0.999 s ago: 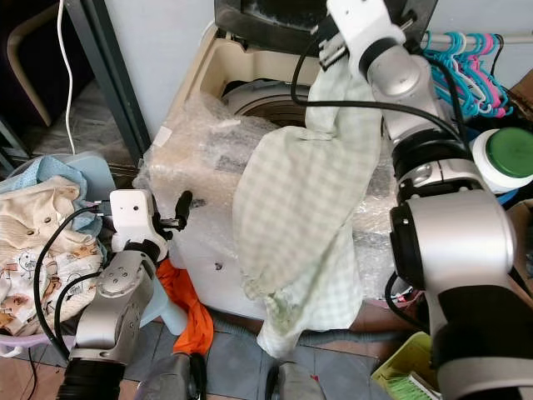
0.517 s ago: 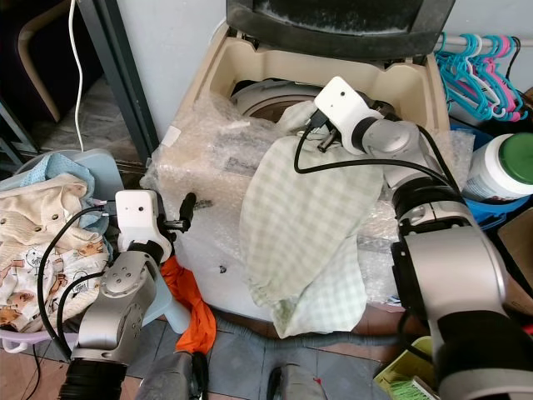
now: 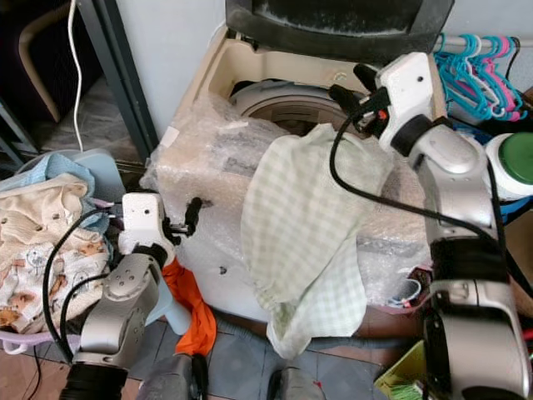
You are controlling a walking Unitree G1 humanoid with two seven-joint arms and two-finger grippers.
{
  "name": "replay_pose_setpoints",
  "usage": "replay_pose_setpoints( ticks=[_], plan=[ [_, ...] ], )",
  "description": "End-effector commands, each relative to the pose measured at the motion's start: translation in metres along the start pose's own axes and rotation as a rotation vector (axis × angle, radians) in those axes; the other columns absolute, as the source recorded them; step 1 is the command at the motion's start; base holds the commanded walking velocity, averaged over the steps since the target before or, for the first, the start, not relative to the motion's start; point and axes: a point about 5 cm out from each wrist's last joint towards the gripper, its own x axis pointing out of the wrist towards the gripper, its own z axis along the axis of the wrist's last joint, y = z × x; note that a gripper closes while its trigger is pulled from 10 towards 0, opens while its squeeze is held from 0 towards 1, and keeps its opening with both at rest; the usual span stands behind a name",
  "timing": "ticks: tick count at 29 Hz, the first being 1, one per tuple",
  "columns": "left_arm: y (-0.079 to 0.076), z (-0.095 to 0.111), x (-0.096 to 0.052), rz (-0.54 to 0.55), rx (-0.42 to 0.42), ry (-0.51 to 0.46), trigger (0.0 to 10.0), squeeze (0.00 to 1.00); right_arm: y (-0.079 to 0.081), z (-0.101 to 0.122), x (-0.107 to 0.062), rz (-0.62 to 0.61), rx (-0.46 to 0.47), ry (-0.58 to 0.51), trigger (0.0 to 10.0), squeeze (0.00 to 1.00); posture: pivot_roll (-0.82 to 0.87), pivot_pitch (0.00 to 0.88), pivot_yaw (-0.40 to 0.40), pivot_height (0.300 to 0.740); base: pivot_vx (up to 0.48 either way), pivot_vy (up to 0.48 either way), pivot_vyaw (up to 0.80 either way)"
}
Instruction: Clothes washing
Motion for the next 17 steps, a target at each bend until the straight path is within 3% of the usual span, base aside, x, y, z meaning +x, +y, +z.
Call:
replay_pose_setpoints(
  ticks=[1,2,3,4,5,7,8,9,11,12,16,17],
  plan=[
    [-0.003,-0.002,0.001,-0.011,0.006,0.011,10.0,0.0,0.017,0.003,-0.005,0.139,-0.005,0.026,10.0,1.0,-0.08,0.088,-0.004,0.74,0.0,0.0,0.0],
    [-0.004,-0.002,0.001,-0.014,0.005,0.01,10.0,0.0,0.029,-0.004,-0.01,0.207,0.007,0.067,10.0,1.0,-0.08,0.088,-0.005,0.74,0.0,0.0,0.0],
    [-0.004,-0.002,0.001,-0.014,0.005,0.01,10.0,0.0,0.029,-0.004,-0.01,0.207,0.007,0.067,10.0,1.0,-0.08,0.088,-0.005,0.74,0.0,0.0,0.0],
    [-0.005,-0.002,0.001,-0.016,0.005,0.01,10.0,0.0,0.038,-0.009,-0.013,0.244,0.014,0.092,10.0,0.74,-0.07,0.088,-0.007,0.74,0.0,0.0,0.0],
    [-0.005,-0.002,0.001,-0.016,0.005,0.01,10.0,0.0,0.038,-0.009,-0.013,0.244,0.014,0.092,10.0,0.74,-0.07,0.088,-0.007,0.74,0.0,0.0,0.0],
    [-0.005,-0.002,-0.001,-0.013,0.003,0.009,10.0,0.0,0.044,-0.015,-0.012,0.247,-0.001,0.122,10.0,0.11,-0.07,0.088,-0.01,0.74,0.0,0.0,0.0],
    [-0.004,-0.002,-0.001,-0.012,0.003,0.009,10.0,0.0,0.045,-0.016,-0.012,0.244,-0.008,0.13,10.0,0.11,-0.07,0.088,-0.011,0.74,0.0,0.0,0.0],
    [-0.003,-0.002,-0.001,-0.01,0.003,0.009,10.0,0.0,0.051,-0.016,-0.012,0.261,-0.001,0.146,10.0,0.02,-0.06,0.089,-0.011,0.74,0.0,0.0,0.0],
    [-0.003,-0.002,-0.002,-0.008,0.004,0.009,10.0,0.0,0.053,-0.018,-0.011,0.254,-0.01,0.158,10.0,0.0,-0.06,0.09,-0.012,0.74,0.0,0.0,0.0],
    [-0.001,-0.002,-0.002,-0.003,0.005,0.01,10.0,0.0,0.058,-0.027,-0.008,0.233,-0.093,0.215,10.0,0.0,-0.06,0.091,-0.013,0.74,0.0,0.0,0.0],
    [-0.001,-0.002,-0.002,-0.002,0.005,0.01,10.0,0.0,0.059,-0.041,-0.003,0.161,-0.159,0.287,10.0,0.0,-0.06,0.094,-0.015,0.74,0.0,0.0,0.0],
    [-0.002,-0.002,-0.002,-0.002,0.005,0.01,10.0,0.0,0.061,-0.045,-0.001,0.142,-0.172,0.298,8.4,0.0,-0.06,0.094,-0.016,0.74,0.0,0.0,0.0]
  ],
)
